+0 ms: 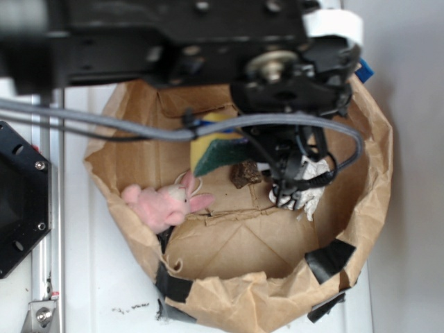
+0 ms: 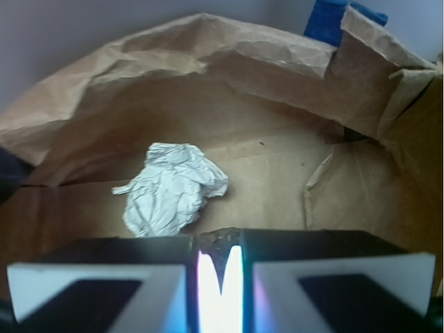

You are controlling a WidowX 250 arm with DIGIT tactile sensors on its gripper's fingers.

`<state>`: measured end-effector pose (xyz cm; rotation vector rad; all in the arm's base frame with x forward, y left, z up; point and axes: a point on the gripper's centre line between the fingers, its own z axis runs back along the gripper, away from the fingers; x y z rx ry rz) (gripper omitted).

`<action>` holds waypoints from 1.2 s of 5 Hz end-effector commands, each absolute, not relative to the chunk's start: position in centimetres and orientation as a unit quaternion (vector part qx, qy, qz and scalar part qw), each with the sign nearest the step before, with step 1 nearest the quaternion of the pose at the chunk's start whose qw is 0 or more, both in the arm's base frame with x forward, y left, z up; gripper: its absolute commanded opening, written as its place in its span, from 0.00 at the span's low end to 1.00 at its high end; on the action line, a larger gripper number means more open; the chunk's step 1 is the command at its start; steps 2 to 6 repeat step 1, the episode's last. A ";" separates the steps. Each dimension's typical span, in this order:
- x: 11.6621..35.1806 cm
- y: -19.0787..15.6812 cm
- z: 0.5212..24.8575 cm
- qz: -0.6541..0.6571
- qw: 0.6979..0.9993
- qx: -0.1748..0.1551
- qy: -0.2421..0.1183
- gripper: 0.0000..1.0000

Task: Grab the green sponge.

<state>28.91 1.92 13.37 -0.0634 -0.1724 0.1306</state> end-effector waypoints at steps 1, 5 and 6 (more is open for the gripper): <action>30.1 1.5 14.2 0.057 0.994 0.009 -0.092 0.00; 30.1 1.5 14.2 0.057 0.994 0.009 -0.092 0.00; 30.1 1.5 14.2 0.057 0.994 0.009 -0.092 0.00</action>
